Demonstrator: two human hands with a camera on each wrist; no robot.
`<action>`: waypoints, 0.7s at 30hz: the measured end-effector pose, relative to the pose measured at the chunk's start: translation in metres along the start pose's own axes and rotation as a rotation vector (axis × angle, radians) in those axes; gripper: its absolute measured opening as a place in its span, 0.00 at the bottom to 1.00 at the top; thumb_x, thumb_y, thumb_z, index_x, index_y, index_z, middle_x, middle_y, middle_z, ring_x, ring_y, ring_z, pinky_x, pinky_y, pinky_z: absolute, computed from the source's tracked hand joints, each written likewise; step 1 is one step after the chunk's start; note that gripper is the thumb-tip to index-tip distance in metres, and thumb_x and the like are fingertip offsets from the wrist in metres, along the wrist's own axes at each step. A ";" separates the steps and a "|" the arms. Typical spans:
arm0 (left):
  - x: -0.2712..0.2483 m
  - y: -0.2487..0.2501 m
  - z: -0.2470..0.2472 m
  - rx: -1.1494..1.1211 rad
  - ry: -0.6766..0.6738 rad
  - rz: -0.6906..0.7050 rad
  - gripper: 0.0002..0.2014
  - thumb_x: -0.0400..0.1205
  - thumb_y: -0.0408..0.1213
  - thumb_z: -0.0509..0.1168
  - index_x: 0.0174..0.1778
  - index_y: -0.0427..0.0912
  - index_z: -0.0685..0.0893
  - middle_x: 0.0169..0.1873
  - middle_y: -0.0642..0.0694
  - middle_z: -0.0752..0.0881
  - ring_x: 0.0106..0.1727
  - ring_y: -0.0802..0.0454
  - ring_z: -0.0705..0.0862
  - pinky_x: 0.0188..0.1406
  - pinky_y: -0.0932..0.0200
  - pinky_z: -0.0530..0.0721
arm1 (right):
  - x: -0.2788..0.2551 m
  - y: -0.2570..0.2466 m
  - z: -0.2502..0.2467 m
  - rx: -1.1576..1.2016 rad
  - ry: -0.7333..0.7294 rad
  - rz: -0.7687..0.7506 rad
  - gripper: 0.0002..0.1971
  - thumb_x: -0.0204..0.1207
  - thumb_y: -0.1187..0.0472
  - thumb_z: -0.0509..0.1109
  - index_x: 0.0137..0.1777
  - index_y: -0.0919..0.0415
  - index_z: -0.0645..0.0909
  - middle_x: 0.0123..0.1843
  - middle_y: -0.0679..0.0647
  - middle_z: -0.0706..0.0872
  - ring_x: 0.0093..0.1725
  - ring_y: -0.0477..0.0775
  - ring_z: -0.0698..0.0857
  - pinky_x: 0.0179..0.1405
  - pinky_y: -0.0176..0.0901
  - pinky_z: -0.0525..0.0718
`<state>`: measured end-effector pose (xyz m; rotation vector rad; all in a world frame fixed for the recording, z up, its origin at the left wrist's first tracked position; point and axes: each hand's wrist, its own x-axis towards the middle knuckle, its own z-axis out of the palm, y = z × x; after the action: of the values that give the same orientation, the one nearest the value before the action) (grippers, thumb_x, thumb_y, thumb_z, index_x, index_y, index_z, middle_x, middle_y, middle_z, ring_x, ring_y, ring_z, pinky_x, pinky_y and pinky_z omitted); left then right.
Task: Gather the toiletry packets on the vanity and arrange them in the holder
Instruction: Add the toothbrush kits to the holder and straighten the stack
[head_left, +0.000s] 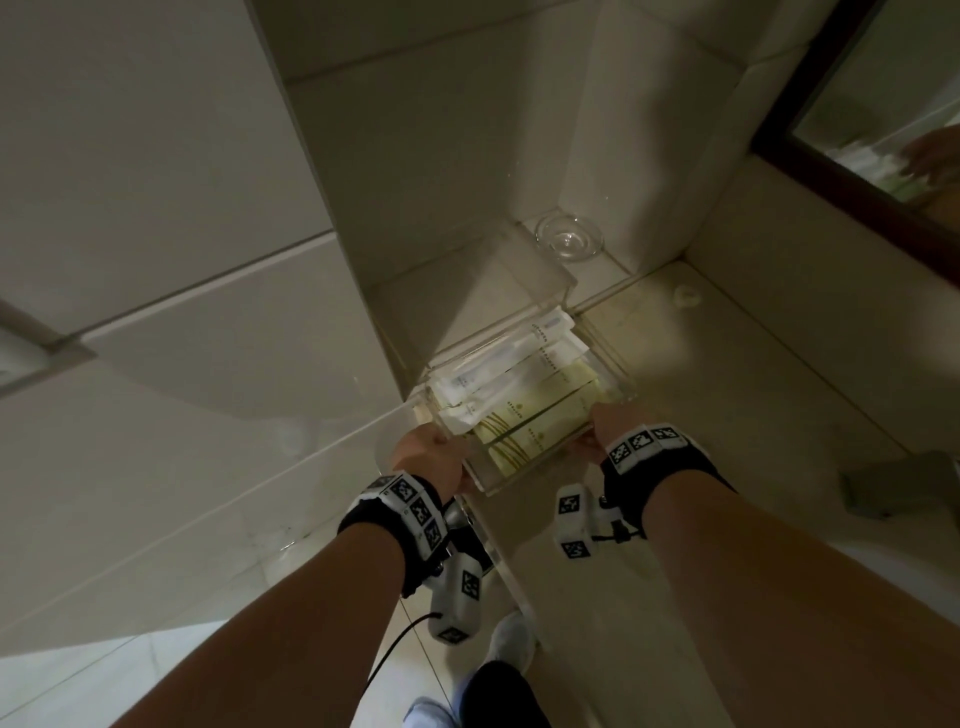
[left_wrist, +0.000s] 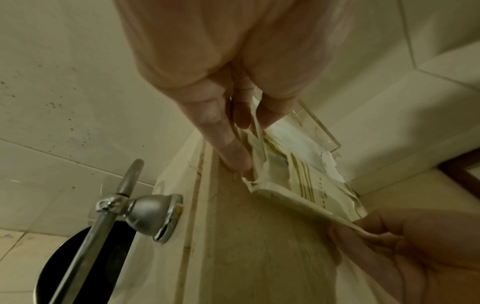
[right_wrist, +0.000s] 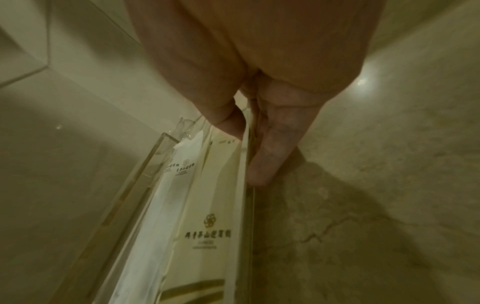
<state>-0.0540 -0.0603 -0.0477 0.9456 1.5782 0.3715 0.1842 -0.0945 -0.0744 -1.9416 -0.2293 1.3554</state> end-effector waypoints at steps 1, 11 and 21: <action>-0.001 0.001 0.000 0.010 0.000 0.004 0.09 0.80 0.35 0.71 0.43 0.34 0.78 0.36 0.34 0.84 0.29 0.41 0.87 0.38 0.36 0.92 | -0.001 -0.002 -0.001 0.006 0.003 -0.009 0.21 0.84 0.66 0.62 0.76 0.68 0.69 0.70 0.67 0.80 0.52 0.60 0.87 0.37 0.42 0.90; -0.002 0.017 -0.007 0.012 -0.019 0.017 0.11 0.82 0.37 0.69 0.48 0.32 0.80 0.42 0.32 0.89 0.36 0.36 0.92 0.42 0.37 0.92 | -0.007 -0.015 0.002 0.043 -0.011 -0.032 0.12 0.84 0.66 0.63 0.66 0.64 0.73 0.69 0.66 0.81 0.51 0.59 0.88 0.35 0.41 0.90; 0.006 0.025 -0.011 0.023 0.042 0.060 0.08 0.83 0.39 0.67 0.40 0.40 0.78 0.37 0.39 0.86 0.29 0.42 0.90 0.38 0.42 0.93 | -0.008 -0.026 0.012 0.135 0.006 -0.033 0.05 0.84 0.65 0.62 0.48 0.57 0.71 0.65 0.64 0.82 0.52 0.59 0.89 0.34 0.42 0.90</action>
<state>-0.0547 -0.0379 -0.0316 1.0104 1.5981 0.4180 0.1774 -0.0748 -0.0530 -1.8219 -0.1623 1.3096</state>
